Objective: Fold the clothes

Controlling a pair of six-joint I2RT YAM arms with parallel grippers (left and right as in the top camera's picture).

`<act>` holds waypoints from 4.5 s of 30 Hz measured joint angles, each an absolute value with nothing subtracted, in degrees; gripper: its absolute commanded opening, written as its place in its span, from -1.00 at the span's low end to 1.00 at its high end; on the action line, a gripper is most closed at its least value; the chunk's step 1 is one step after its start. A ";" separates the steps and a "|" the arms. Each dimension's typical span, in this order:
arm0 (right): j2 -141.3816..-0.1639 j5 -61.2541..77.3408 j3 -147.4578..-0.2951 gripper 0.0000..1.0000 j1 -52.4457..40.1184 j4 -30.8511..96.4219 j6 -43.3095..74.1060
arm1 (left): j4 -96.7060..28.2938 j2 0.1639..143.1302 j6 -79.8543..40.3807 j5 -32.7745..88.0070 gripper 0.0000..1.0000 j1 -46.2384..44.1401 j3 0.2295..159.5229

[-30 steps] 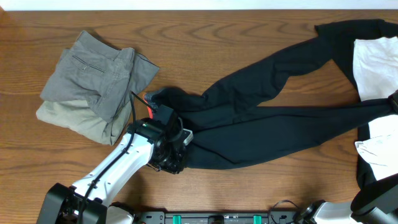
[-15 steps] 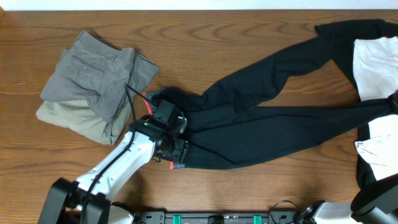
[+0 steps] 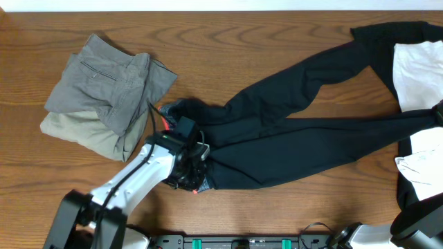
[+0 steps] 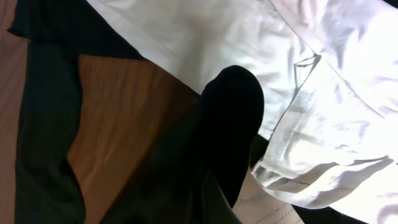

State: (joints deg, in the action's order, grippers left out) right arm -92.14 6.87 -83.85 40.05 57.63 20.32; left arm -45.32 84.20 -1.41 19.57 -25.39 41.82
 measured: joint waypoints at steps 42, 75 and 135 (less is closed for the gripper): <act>-95.92 29.58 -83.88 -0.98 30.96 21.06 18.41 | -62.89 48.84 -23.86 0.40 -0.88 -19.22 54.81; -124.75 34.39 -84.16 0.38 24.23 3.75 22.92 | -50.59 73.21 -28.29 -19.09 0.52 -16.14 54.89; -100.75 19.59 -84.60 -0.98 27.53 26.28 6.81 | -42.28 69.65 -24.95 -11.94 0.65 -15.51 55.13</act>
State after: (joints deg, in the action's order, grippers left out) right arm -100.75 19.59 -84.60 27.53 26.28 6.81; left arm -42.28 69.65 -24.95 -11.94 -15.51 55.13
